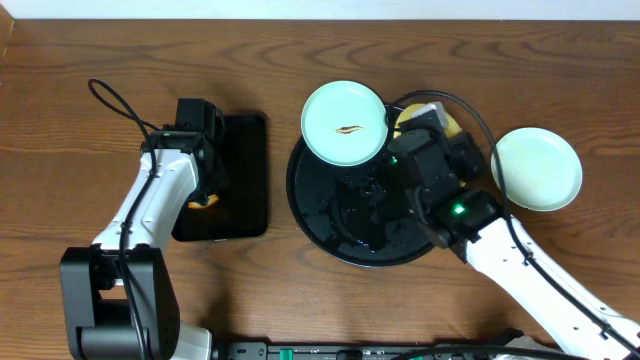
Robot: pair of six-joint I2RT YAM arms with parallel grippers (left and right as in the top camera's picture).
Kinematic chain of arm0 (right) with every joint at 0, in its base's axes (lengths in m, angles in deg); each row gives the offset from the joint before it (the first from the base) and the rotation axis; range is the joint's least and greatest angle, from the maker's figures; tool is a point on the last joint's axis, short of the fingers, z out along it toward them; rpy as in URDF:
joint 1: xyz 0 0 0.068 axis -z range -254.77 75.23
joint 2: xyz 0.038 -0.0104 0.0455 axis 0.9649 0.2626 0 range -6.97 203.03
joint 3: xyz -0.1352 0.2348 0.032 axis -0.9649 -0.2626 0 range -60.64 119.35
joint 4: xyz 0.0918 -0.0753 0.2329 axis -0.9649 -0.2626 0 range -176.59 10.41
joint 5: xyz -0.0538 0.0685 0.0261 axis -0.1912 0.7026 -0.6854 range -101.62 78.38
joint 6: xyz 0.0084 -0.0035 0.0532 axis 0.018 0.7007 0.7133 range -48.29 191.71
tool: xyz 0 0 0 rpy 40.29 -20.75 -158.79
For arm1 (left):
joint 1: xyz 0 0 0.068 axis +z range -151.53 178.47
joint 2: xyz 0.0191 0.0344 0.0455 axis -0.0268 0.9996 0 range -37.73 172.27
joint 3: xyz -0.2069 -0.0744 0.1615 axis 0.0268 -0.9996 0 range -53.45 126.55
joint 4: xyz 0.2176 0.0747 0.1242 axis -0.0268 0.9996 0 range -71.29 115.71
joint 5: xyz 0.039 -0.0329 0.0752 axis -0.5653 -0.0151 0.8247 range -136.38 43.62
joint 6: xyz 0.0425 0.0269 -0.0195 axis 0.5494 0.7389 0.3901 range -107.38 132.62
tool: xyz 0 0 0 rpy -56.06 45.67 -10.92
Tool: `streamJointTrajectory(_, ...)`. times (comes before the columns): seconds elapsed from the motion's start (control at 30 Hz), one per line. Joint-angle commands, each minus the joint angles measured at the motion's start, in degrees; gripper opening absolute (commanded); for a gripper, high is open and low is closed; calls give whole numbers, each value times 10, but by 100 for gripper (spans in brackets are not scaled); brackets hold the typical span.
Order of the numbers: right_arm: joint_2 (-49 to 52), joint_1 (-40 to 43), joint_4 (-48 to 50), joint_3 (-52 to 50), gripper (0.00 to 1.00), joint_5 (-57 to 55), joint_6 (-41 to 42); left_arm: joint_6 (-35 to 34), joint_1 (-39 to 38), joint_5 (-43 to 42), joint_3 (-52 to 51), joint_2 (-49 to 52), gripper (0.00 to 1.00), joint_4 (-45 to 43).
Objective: Clean dirty plates on tray and stack at the side
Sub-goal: 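Lift the yellow plate with the right gripper onto the pale blue plate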
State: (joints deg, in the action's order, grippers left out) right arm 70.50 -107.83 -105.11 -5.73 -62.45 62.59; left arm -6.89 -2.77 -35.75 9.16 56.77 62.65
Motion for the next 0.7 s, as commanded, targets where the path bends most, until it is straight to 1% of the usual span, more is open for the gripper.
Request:
streamJointTrajectory(0.0, -12, 47, -17, 5, 1, 47, 113, -3, -1, 1, 6, 0, 8, 2)
streamJointTrajectory(0.1, -12, 99, -28, 5, 1, 95, 140, -3, -1, 1, 6, 0, 8, 2)
streamJointTrajectory(0.37, -14, 290, -39, 6, 1, 207, 194, -3, -1, 1, 6, 0, 9, 2)
streamJointTrajectory(0.5, -13, 384, -43, 6, 1, 242, 209, -3, -1, -1, 6, 0, 8, 2)
streamJointTrajectory(0.67, -8, 468, -40, 6, 1, 259, 223, -3, -1, -1, 6, 0, 9, 4)
